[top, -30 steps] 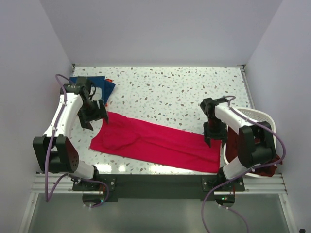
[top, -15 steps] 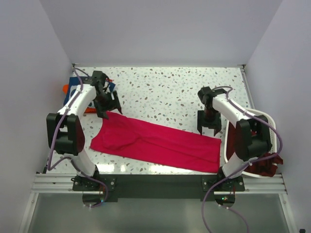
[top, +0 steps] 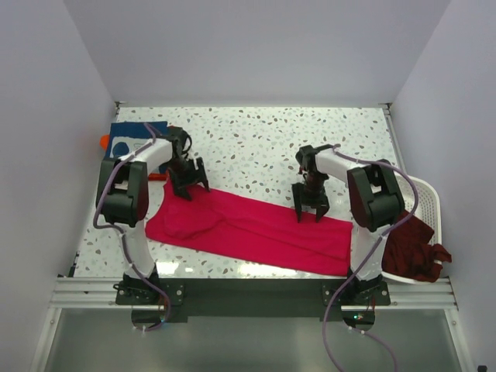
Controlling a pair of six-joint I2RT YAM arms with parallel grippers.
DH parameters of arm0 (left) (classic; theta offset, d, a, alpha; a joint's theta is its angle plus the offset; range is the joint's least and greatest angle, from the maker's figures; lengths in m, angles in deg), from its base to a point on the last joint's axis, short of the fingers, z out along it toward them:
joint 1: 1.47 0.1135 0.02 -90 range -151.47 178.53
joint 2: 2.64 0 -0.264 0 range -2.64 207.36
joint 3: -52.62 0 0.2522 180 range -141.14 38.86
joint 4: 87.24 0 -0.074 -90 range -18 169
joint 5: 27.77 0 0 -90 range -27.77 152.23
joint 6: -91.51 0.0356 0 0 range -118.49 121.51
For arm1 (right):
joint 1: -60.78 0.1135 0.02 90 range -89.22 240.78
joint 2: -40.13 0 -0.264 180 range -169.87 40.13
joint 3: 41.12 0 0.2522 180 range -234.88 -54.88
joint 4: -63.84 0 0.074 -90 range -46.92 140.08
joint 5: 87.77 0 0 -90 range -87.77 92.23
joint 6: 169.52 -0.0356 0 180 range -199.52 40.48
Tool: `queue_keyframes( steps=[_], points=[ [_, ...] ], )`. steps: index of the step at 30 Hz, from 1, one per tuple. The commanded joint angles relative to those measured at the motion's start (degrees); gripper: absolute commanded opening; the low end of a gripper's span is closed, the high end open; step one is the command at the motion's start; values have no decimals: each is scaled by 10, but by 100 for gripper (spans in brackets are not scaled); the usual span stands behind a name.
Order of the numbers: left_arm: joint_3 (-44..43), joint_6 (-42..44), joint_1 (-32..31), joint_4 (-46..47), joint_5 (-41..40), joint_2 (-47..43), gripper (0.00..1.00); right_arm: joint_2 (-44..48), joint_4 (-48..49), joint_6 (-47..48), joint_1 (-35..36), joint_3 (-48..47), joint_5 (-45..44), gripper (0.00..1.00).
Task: Fold and stack the t-shirts
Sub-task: Fold the tshirt
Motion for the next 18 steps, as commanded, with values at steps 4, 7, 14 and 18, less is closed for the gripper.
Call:
queue_keyframes(
  steps=[4,7,14,18],
  points=[
    [-57,16,-8,48,0,50,77,-49,22,-15,-3,-23,-4,63],
    [-90,24,-9,59,-3,78,77,-73,20,-37,-11,-40,-27,63],
    [-240,38,-22,77,11,172,77,-111,3,-47,-49,-108,-72,64],
    [-365,45,-30,78,21,242,79,-145,-14,-37,-70,-180,-66,65]
  ],
)
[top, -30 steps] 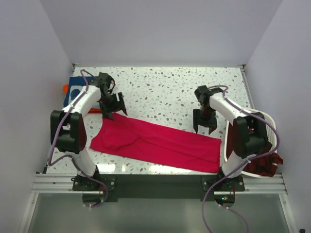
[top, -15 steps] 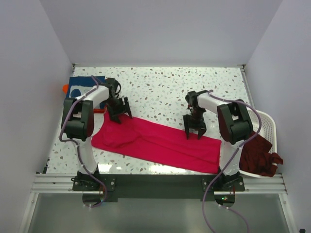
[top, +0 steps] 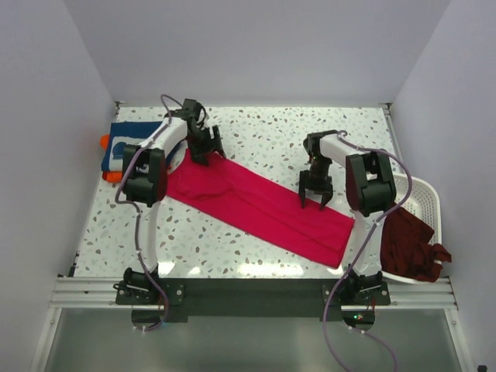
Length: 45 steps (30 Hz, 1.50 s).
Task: Fold and stack the t-shirts
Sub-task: Fold the tshirt
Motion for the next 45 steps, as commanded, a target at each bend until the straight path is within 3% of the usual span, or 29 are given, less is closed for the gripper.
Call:
queue_keyframes(
  steps=[1,4,8,11,15,20,25,30,45],
  points=[
    [-95,30,-9,63,-4,71,79,-43,55,5,-19,-68,-55,65],
    [-172,29,-12,67,5,101,81,-57,47,22,-19,-114,-40,65],
    [-198,29,-16,122,8,78,84,-53,46,36,-18,-147,-19,67],
    [-153,34,-21,165,-9,-8,88,-35,48,45,-17,-155,-7,67],
    [-1,38,-26,204,-79,-128,88,-10,52,51,-18,-142,1,68],
    [142,49,-32,188,-131,-239,87,28,65,58,-8,-106,10,68],
    [242,41,-33,163,-210,-260,80,40,68,60,8,-83,15,68],
    [290,24,-18,192,-212,-255,73,61,76,51,22,-69,27,68],
    [280,27,33,167,-241,-236,60,32,57,45,136,-149,11,68]
  ],
)
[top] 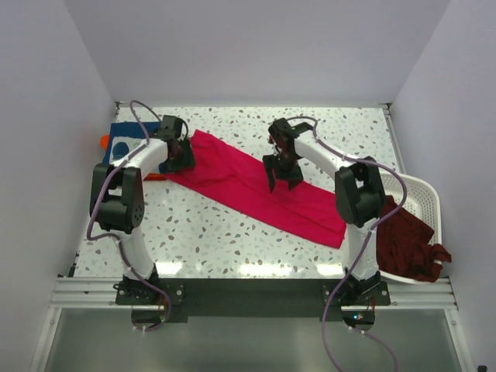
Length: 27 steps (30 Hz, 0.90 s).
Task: Fold and stack the t-shirts
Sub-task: Fold the tshirt
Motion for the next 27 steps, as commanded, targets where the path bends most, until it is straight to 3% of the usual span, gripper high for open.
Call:
queue_keyframes(
  steps=[1,12,19,23,27],
  points=[
    [-14,6,11,2,-12,-13,60,-1,-10,-4,12,-43,0,68],
    [-16,26,15,35,4,14,58,-61,37,-48,70,-148,65,68],
    [-42,41,22,19,14,18,28,-92,110,-88,106,-173,88,68],
    [-61,48,28,6,29,26,3,-98,162,-114,118,-161,101,67],
    [-87,52,35,-22,54,26,0,-107,211,-141,132,-159,109,66]
  ],
)
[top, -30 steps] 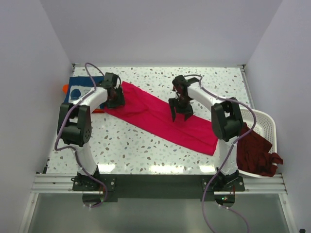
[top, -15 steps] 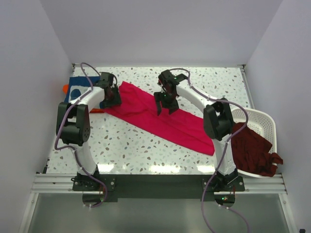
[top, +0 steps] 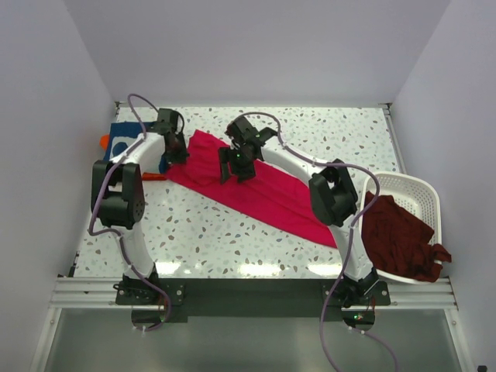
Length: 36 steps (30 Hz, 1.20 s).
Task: Fold and stack the t-shirts
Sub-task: Fold the tshirt
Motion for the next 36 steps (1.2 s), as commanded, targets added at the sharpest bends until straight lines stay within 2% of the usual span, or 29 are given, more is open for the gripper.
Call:
queue_keyframes(
  steps=[1,5,7,15,24,36],
  points=[
    [-41,17,14,-25,34,-1,0,-11,74,-37,10,-9,24,66],
    [-72,11,29,-65,67,6,0,-23,96,-58,26,-14,19,66],
    [-82,-3,45,-91,113,9,0,-29,98,-65,31,-18,12,66],
    [-83,-9,56,-115,193,0,0,-48,159,-103,52,-20,-3,65],
    [-81,-9,56,-113,209,-3,0,-67,215,-107,70,-8,-57,63],
    [-96,-12,57,-113,231,11,0,-67,230,-88,77,-17,-112,61]
  ],
)
